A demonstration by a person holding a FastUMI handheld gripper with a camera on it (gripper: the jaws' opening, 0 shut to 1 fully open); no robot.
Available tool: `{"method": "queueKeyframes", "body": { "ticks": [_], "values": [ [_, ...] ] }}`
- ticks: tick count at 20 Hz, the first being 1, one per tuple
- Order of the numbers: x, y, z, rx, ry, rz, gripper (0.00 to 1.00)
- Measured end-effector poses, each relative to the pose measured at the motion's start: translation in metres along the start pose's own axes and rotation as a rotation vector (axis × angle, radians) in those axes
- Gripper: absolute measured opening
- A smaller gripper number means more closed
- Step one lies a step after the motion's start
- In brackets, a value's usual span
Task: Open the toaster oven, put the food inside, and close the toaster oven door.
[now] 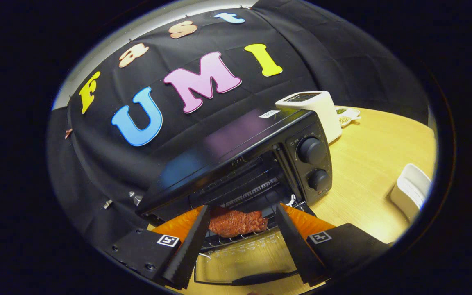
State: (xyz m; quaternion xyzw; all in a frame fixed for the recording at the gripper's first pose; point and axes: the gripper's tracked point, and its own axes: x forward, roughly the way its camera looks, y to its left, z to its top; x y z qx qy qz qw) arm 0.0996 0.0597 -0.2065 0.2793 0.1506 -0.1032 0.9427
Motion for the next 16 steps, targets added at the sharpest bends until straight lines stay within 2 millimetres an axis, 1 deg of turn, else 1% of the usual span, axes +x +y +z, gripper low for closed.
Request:
{"method": "queueKeyframes", "body": {
  "ticks": [1, 3, 5, 6, 9, 10, 12, 14, 16],
  "values": [
    [-0.010, 0.002, -0.006, -0.030, 0.027, 0.007, 0.98],
    [-0.033, 0.000, -0.021, -0.121, 0.089, 0.016, 0.98],
    [-0.054, -0.011, -0.036, -0.174, 0.160, 0.001, 0.98],
    [-0.066, -0.014, -0.040, -0.179, 0.180, 0.002, 0.98],
    [-0.094, -0.017, -0.055, -0.278, 0.248, -0.007, 0.98],
    [-0.099, -0.021, -0.061, -0.305, 0.281, -0.022, 0.98],
    [-0.108, -0.026, -0.075, -0.304, 0.327, -0.037, 0.98],
    [-0.108, -0.027, -0.095, -0.325, 0.392, -0.048, 0.98],
    [-0.107, -0.029, -0.109, -0.364, 0.441, -0.056, 0.99]
  ]
}}
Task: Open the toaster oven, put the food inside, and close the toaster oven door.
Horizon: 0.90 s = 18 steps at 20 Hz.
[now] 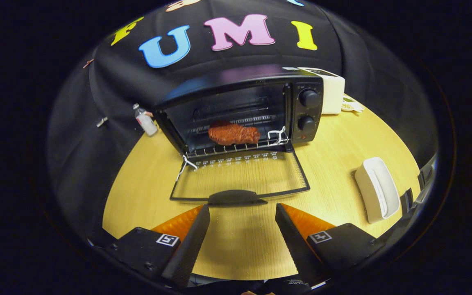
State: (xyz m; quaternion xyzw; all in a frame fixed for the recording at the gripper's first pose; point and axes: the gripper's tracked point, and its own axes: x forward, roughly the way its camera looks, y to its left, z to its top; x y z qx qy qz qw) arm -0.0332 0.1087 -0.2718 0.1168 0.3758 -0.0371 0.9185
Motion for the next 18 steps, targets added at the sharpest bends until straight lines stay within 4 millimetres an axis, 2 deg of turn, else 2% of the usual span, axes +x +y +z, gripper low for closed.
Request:
{"method": "queueKeyframes", "body": {
  "ticks": [3, 7, 13, 18],
  "values": [
    [0.014, 0.008, -0.014, 0.007, 0.060, -0.015, 0.99],
    [0.035, 0.001, -0.030, -0.071, 0.125, -0.087, 0.99],
    [0.060, -0.002, -0.036, -0.168, 0.165, -0.134, 0.99],
    [0.065, 0.000, -0.033, -0.092, 0.179, -0.155, 0.98]
  ]
}}
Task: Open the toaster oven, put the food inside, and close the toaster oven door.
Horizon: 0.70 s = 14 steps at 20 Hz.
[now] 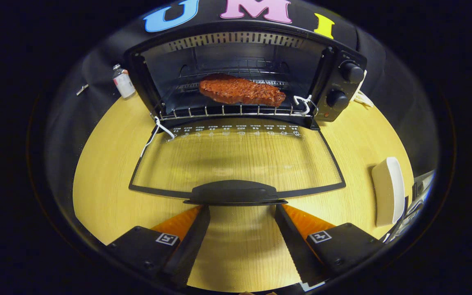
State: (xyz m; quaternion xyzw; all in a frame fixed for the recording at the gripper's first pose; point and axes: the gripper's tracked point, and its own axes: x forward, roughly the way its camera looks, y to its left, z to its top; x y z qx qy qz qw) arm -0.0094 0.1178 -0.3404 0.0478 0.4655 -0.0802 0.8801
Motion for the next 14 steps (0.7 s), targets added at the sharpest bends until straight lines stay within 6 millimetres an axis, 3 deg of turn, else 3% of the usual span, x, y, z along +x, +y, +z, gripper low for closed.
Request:
{"method": "queueKeyframes", "body": {
  "ticks": [14],
  "values": [
    [-0.048, 0.001, 0.027, 0.012, -0.112, 0.052, 0.99]
  ]
}}
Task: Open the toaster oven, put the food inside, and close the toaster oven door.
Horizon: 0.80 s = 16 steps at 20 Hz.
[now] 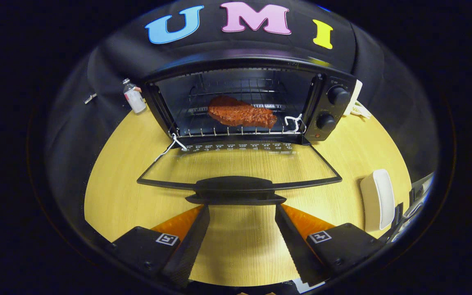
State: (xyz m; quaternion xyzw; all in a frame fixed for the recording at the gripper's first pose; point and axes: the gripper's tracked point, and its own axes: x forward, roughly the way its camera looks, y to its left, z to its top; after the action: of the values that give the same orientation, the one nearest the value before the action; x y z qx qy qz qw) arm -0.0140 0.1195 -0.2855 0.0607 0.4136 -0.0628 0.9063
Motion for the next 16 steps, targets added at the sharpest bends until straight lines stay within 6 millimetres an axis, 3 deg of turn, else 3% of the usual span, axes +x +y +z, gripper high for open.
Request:
{"method": "queueKeyframes", "body": {
  "ticks": [5, 16],
  "values": [
    [-0.012, 0.002, 0.016, 0.005, -0.049, 0.008, 0.98],
    [-0.026, 0.006, 0.074, 0.040, -0.197, 0.048, 0.98]
  ]
}}
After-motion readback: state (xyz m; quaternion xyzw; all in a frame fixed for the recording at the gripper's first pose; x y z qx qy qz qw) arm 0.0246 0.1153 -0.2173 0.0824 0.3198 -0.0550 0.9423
